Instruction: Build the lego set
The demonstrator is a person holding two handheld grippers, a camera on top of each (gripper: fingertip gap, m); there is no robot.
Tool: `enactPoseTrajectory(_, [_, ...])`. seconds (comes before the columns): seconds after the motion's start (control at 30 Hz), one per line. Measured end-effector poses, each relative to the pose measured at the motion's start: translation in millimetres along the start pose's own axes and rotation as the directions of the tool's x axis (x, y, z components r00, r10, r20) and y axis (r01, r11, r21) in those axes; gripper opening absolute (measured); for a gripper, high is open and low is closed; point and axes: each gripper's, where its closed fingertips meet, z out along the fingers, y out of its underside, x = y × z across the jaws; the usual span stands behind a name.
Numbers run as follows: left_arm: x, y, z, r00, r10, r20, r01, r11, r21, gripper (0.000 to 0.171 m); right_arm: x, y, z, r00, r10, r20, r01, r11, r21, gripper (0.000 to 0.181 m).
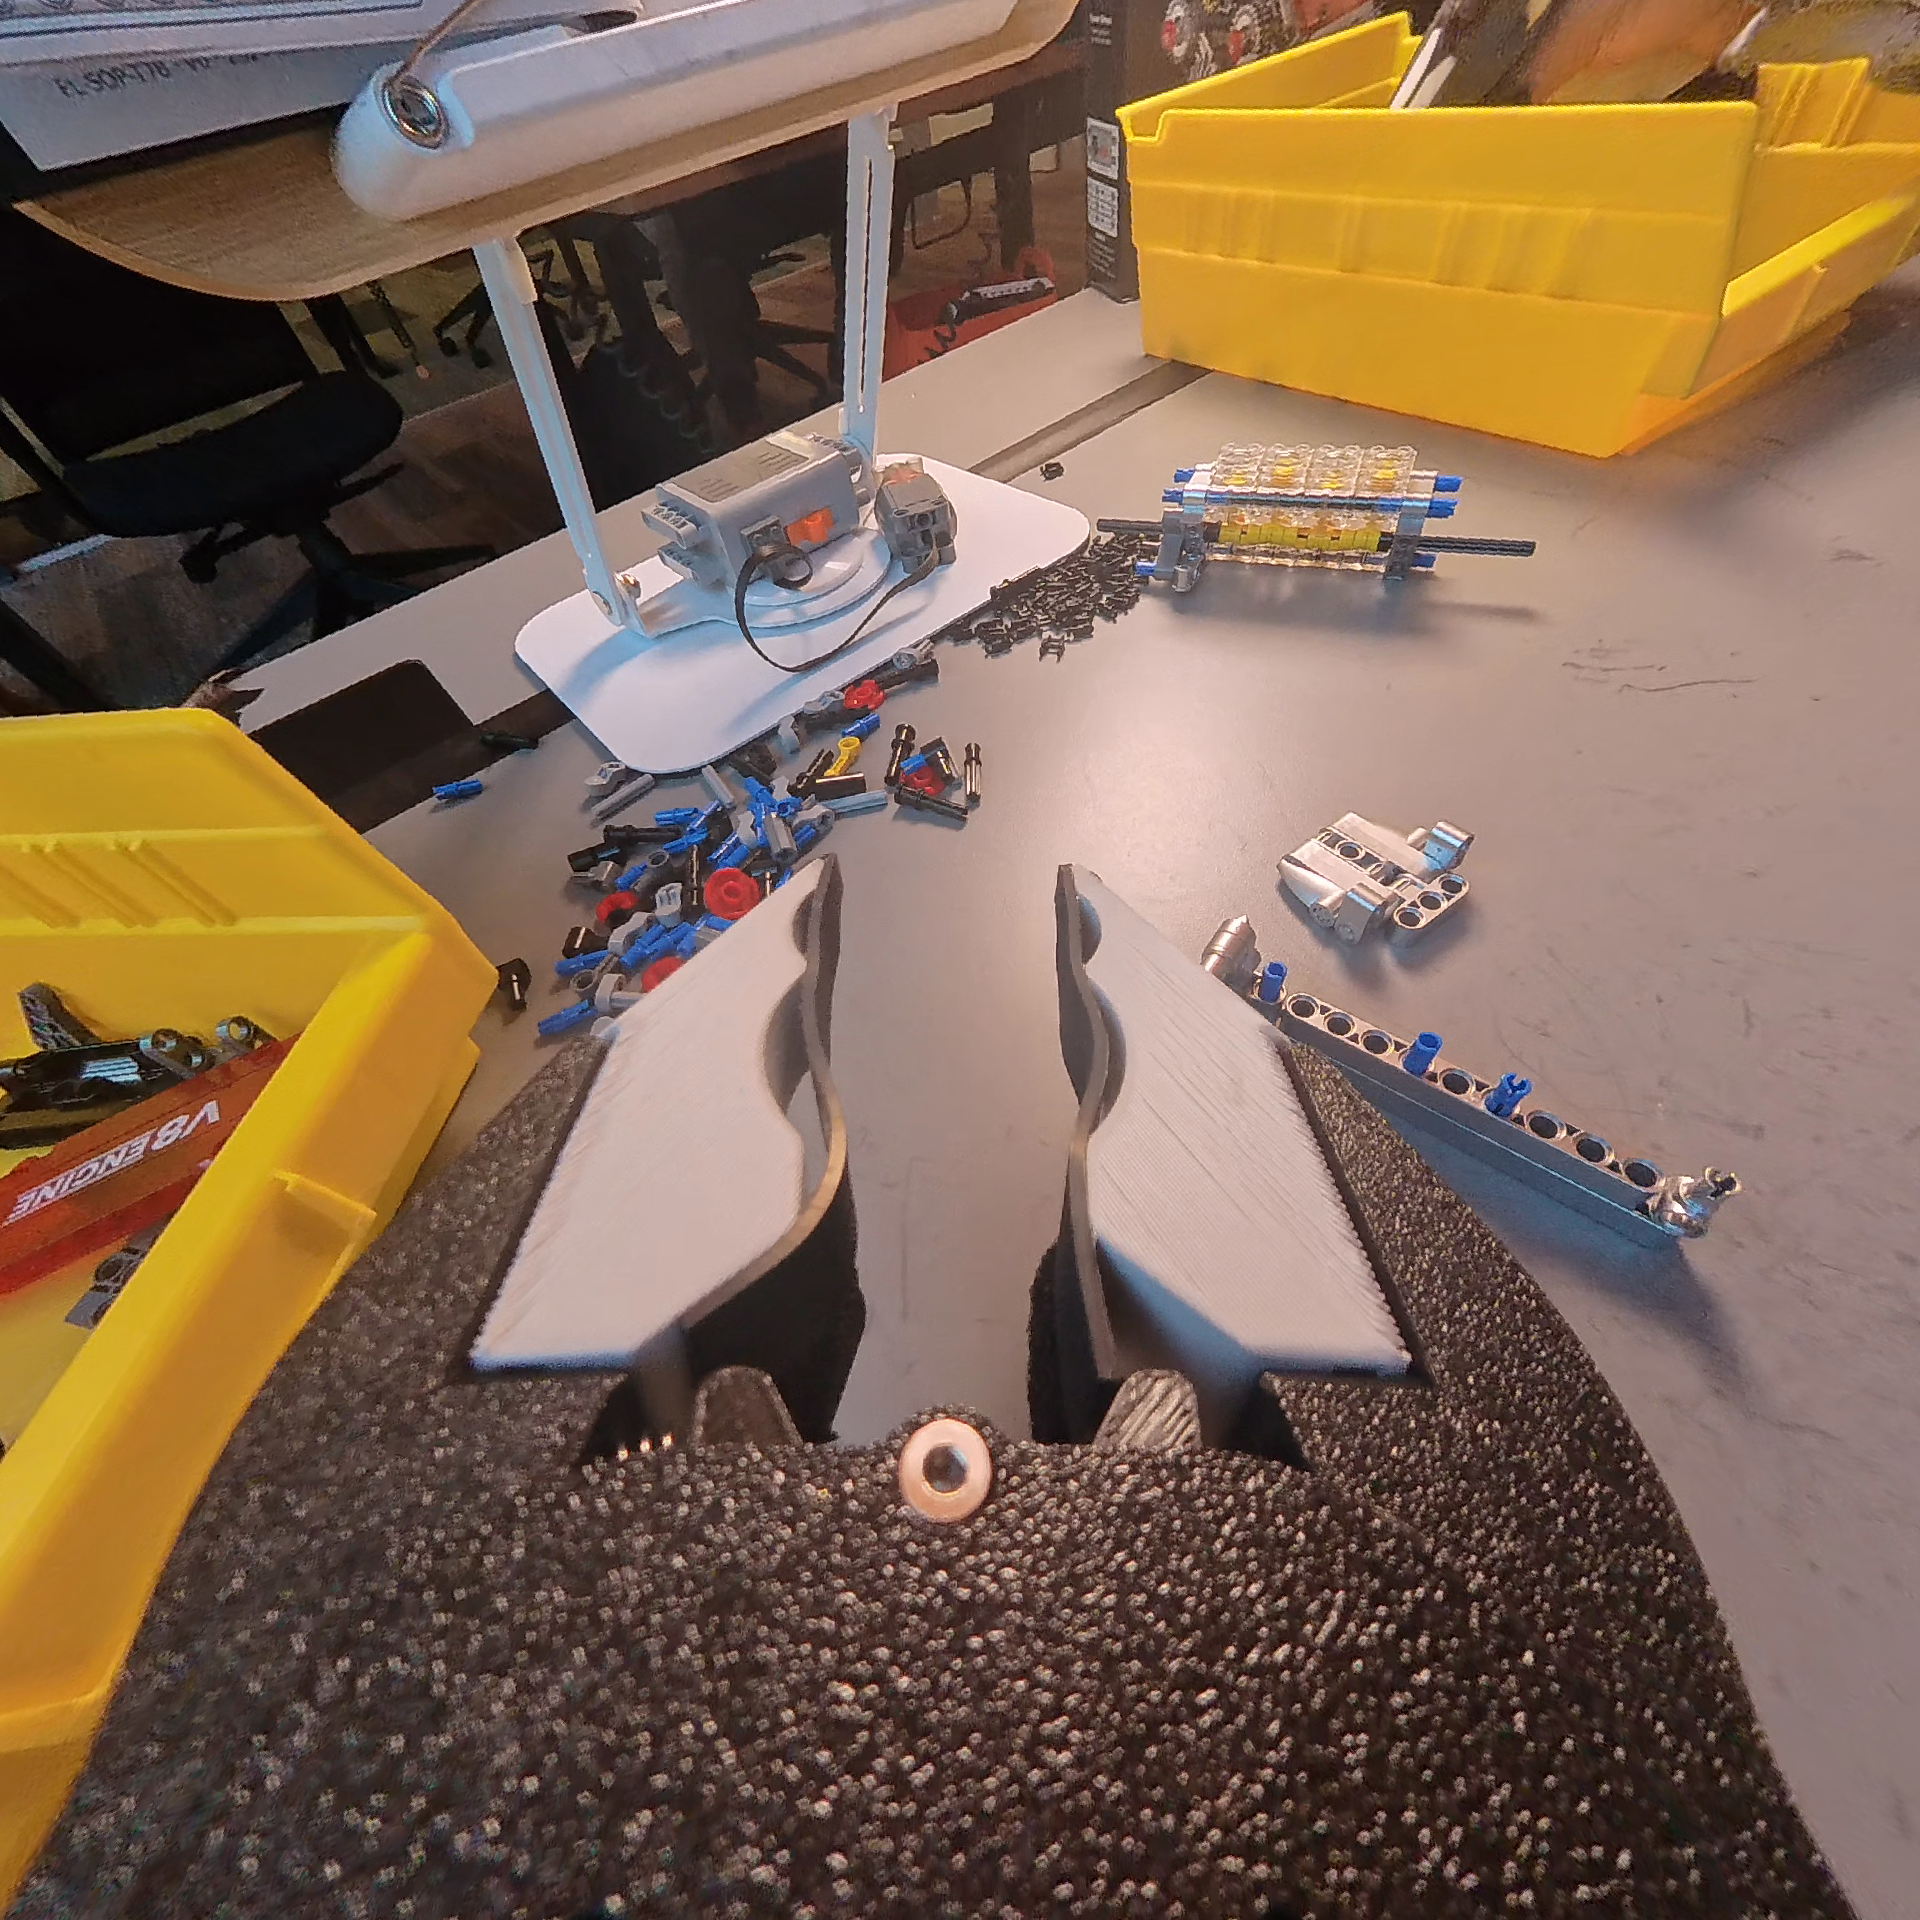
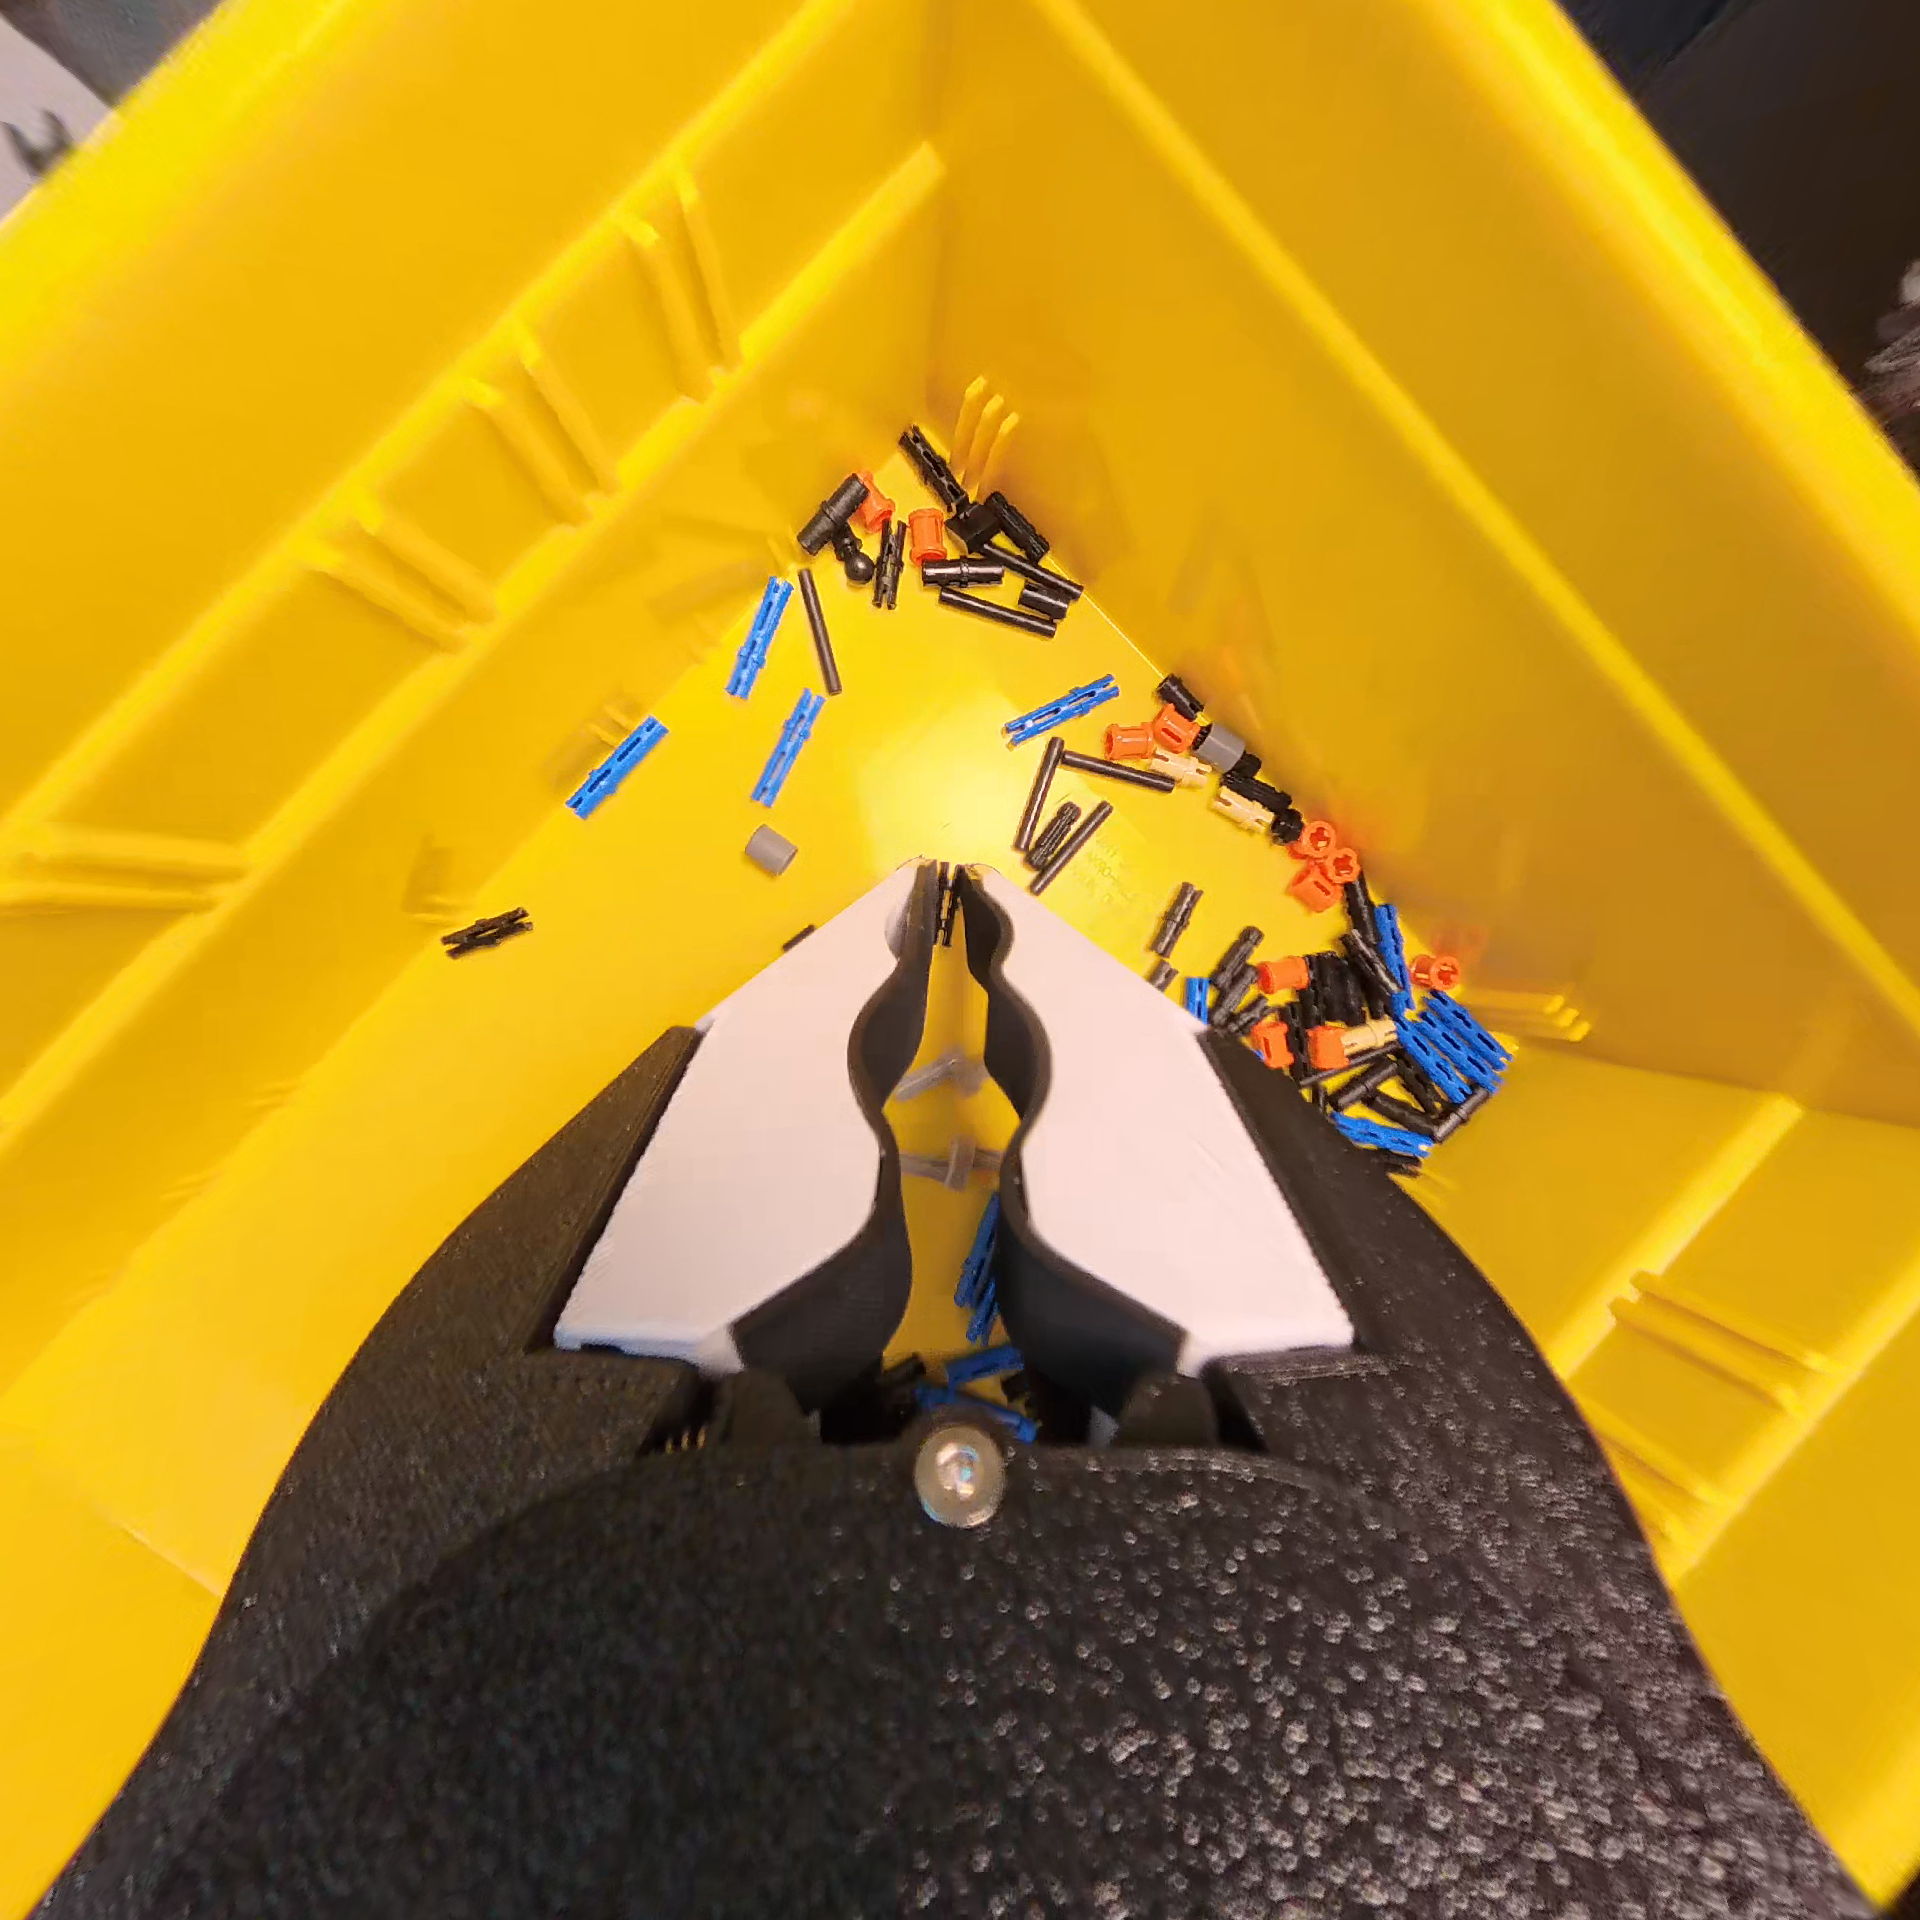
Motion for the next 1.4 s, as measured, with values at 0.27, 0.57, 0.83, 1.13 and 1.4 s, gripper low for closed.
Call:
enactPoseTrajectory(0.27, [-0.9, -5.6, -5.0, 1.0, -0.019, -0.008, 0.019, 0.999, 0.042, 0.04, -157.9, -52.6, -152.4, 0.968, -0.24, 0.078, 0.177, 0.867, 0.466, 0.003])
enactPoseTrajectory(0.57, [8.4, -21.7, -27.8, 0.986, -0.128, -0.104, 0.139, 0.985, 0.107, 0.054, -400.2, 44.4, -85.5, 0.826, -0.49, 0.28, 0.383, 0.851, 0.359, 0.003])
enactPoseTrajectory(0.83, [16.9, -37.8, -38.0, 0.989, -0.079, -0.122, 0.096, 0.986, 0.135, 0.062, -442.4, 40.9, -63.1, 0.821, -0.507, 0.262, 0.408, 0.843, 0.351, 0.004])
enactPoseTrajectory(1.13, [18.8, -44.3, -41.6, 0.989, -0.074, -0.127, 0.095, 0.982, 0.164, 0.062, -437.0, 34.5, -65.3, 0.837, -0.492, 0.241, 0.391, 0.845, 0.366, 0.017])
enactPoseTrajectory(1.4, [18.1, -41.2, -39.3, 0.988, -0.087, -0.127, 0.107, 0.982, 0.156, 0.062, -261.2, -35.7, -176.9, 0.989, -0.147, 0.002, 0.117, 0.798, 0.591, 0.02])
